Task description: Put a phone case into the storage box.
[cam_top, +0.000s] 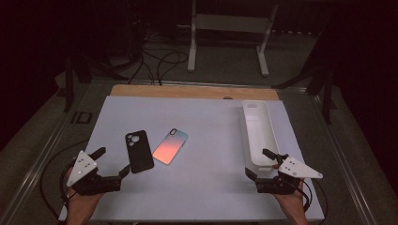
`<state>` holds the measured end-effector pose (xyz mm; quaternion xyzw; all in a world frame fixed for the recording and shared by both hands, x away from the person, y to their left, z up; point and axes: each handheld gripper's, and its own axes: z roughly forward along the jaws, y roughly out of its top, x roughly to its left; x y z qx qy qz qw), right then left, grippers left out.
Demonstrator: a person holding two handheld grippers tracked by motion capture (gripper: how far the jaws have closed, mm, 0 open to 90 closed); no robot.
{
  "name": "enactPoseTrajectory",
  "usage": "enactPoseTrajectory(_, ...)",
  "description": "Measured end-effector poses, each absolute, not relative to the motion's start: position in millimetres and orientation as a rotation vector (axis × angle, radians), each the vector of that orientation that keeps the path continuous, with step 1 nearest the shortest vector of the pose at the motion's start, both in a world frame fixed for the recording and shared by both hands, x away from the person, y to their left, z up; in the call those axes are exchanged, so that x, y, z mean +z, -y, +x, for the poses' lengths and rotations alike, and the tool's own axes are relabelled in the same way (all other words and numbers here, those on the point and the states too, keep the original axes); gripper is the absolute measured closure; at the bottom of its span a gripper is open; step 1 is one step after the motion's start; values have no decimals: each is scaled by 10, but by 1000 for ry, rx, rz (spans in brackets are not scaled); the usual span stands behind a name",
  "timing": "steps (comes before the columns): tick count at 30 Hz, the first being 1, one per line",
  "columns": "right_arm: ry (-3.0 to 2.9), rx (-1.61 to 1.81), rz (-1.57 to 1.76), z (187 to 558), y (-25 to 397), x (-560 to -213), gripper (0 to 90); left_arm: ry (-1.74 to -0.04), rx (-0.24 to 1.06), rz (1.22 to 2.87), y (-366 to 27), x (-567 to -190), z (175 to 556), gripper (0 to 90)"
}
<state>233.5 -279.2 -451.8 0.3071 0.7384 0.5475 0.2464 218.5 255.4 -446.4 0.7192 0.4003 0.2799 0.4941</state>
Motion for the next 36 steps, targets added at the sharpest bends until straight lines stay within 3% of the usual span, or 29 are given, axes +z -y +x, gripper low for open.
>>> enactPoseTrajectory(36,-1995,1468,853,2341,2799,-4526,83,-991,645,1784,-2379,-4382,2263,0)
